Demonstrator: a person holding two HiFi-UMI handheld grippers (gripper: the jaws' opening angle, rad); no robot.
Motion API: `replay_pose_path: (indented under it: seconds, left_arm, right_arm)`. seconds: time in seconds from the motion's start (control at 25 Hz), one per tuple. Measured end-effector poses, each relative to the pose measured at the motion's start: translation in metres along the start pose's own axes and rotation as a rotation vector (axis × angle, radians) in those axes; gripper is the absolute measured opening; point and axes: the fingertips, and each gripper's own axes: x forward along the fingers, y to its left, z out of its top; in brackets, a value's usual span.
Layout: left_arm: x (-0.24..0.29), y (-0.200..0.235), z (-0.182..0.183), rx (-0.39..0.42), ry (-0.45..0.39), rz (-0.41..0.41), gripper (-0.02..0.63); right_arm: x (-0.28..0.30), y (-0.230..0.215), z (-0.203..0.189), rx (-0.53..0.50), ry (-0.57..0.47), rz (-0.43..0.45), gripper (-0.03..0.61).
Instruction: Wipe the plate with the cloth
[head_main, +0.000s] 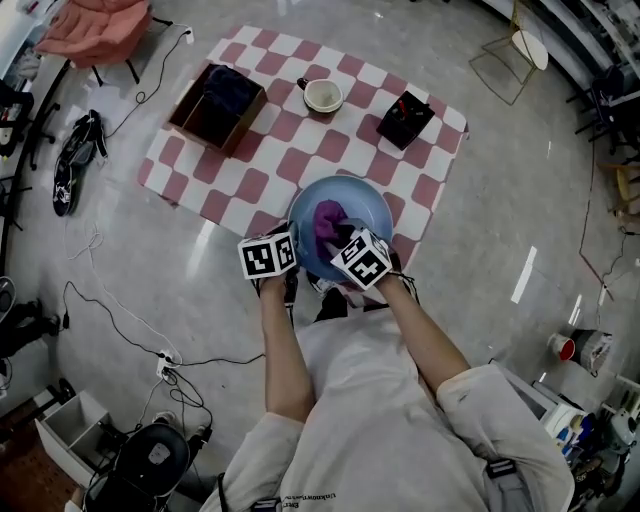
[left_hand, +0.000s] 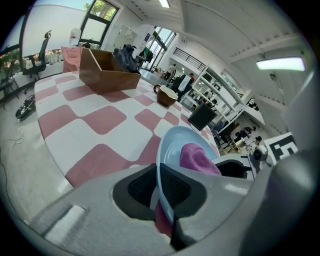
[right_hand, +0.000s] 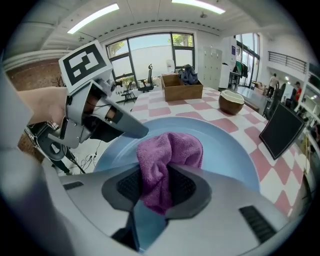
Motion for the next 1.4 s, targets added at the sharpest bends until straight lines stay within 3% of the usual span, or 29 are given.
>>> replay_pose_path:
  seconds: [0.32,0.48,0.6,0.8,1.0,1.12,1.4]
  left_arm:
    - [0.009,0.006,-0.005,-0.029,-0.019,-0.005,0.026]
    - [0.012,0.01,-0.001,-0.034,-0.088,-0.008,0.028]
    - [0.011,0.014,0.006,0.002,-0.118,0.037,0.045]
    - [-0.002,0.015,0.003,-0.007,-0.123,0.132,0.077]
    - [-0.026,0.017,0.023,-0.051,-0.293,0.238,0.08]
    - [-0.043,0.006,0.031,-0.051,-0.35,0.254,0.078]
    - [-0.07,-0.025,0.011,-0.035,-0.377,0.295,0.078]
  right_arm:
    - [0.007,-0.007,-0.001,0.054,-0.006,-0.021,0.127]
    - [0.01,-0.012,-0.001,0.119,-0.023,-0.026,0.127]
    - [0.011,-0.015,-0.001,0.157,-0.052,-0.036,0.127]
    - [0.009,-0.008,-0.007,0.165,-0.046,0.0,0.127]
    - [0.009,-0.01,-0.003,0.156,-0.051,0.019,0.126]
    - [-0.002,-0.009,-0.003,0.134,-0.045,0.033,0.124]
    - [-0.038,-0.02,-0.014,0.144,-0.12,0.019,0.124]
